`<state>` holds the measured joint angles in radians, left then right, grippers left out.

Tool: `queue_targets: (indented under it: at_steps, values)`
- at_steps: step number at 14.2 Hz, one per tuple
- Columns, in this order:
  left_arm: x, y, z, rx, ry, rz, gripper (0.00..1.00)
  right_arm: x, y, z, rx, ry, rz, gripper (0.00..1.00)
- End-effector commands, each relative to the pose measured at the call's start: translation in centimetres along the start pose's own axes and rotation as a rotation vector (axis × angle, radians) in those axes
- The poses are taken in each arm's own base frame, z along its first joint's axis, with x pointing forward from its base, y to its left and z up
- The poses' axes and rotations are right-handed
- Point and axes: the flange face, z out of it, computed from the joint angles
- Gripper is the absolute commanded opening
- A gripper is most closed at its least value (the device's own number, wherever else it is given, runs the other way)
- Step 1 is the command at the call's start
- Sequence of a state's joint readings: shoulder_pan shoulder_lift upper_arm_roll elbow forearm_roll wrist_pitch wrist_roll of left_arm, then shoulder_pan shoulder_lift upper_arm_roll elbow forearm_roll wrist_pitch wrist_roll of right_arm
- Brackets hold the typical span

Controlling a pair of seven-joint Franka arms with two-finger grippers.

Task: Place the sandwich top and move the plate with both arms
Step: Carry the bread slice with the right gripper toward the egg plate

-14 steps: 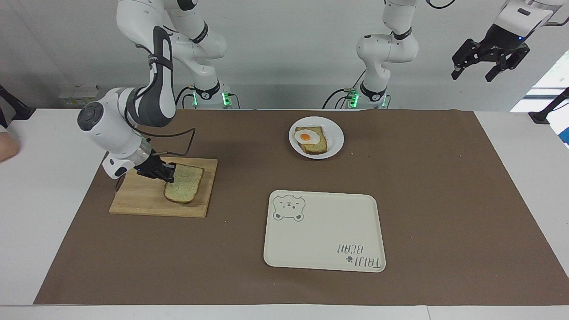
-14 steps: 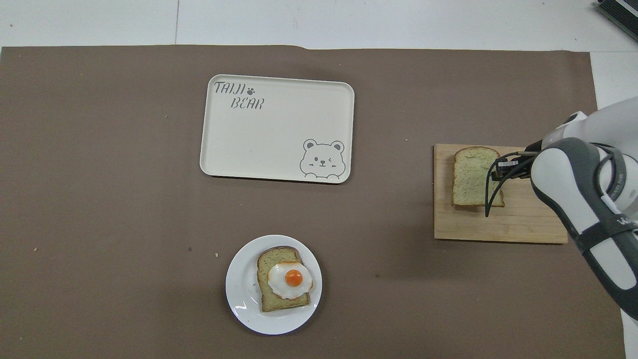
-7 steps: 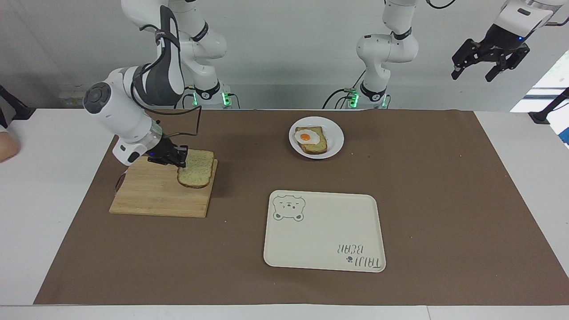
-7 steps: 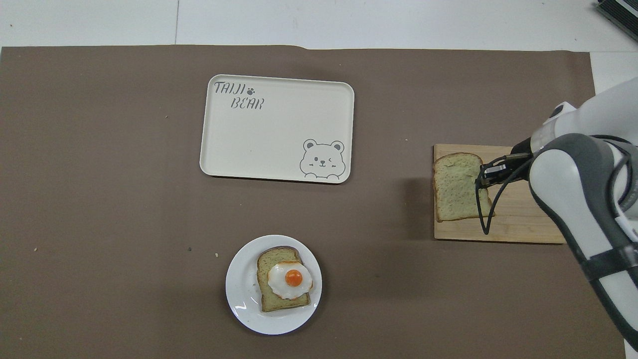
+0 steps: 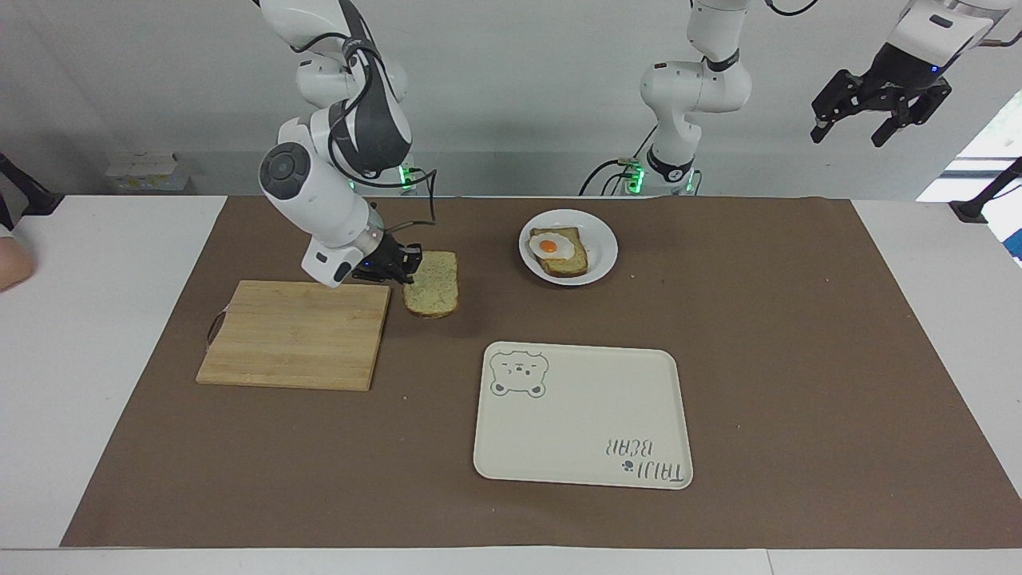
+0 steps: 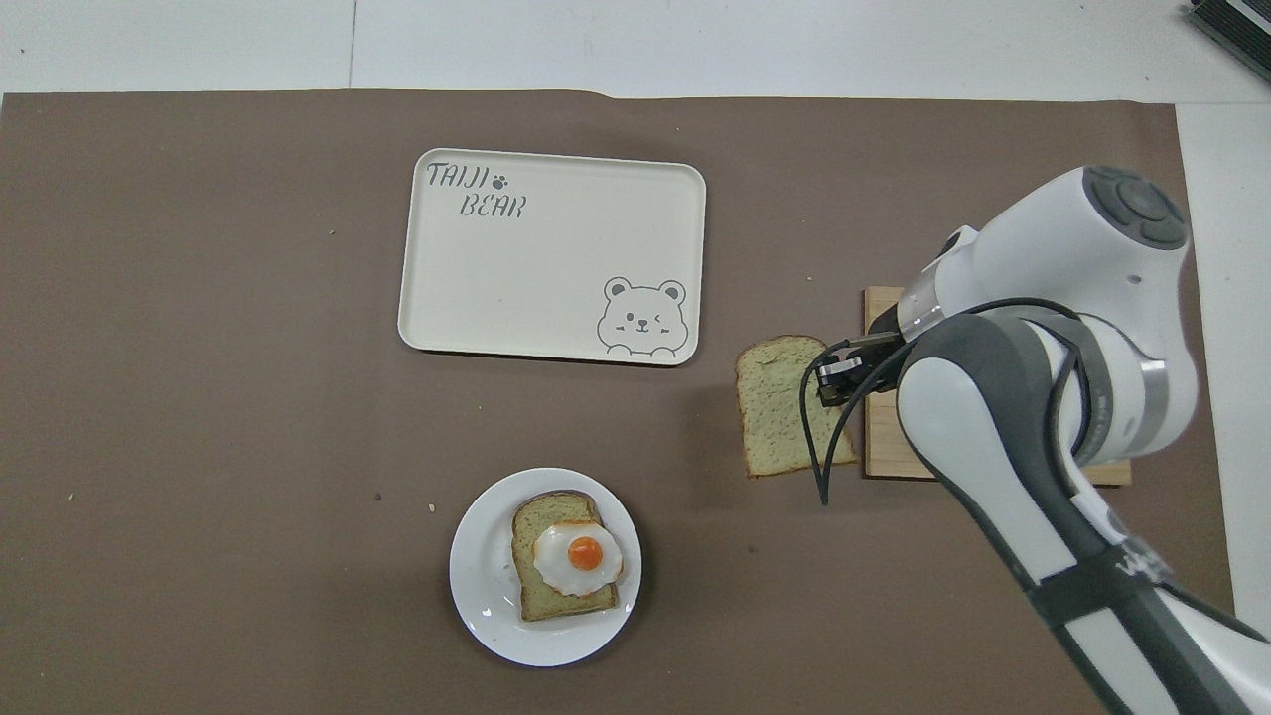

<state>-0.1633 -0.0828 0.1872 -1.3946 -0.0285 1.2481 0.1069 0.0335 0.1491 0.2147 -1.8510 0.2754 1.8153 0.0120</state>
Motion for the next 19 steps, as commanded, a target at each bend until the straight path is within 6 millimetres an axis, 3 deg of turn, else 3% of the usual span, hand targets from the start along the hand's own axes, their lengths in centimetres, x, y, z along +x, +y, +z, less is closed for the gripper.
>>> queue_targets:
  at_steps: [1,3,5,8,12,16,19]
  values:
    - [-0.8,0.0,-0.1,-0.017,-0.002,-0.005,1.00,-1.5,-5.3,2.0,0.007,-0.024,-0.009,0.00]
    - [-0.8,0.0,-0.1,-0.017,-0.004,-0.005,1.00,-2.7,-8.5,4.5,-0.004,-0.053,-0.022,0.00]
    - [-0.8,0.0,-0.1,-0.017,-0.002,-0.005,1.00,-3.1,-11.5,5.7,0.040,-0.026,-0.001,0.00]
    - [-0.8,0.0,-0.1,-0.017,-0.002,-0.005,1.00,-4.2,-17.4,9.6,0.047,0.011,0.036,0.00]
    - [-0.8,0.0,-0.1,-0.017,-0.002,-0.005,1.00,-5.9,-23.5,15.2,0.041,0.020,0.073,0.00]
    - [-0.8,0.0,-0.1,-0.017,-0.004,-0.005,1.00,-7.6,-25.2,17.2,0.028,0.007,0.106,0.00]
    - [-0.8,0.0,-0.1,-0.017,-0.002,-0.005,1.00,-8.2,-25.0,18.3,0.013,-0.010,0.115,0.00]
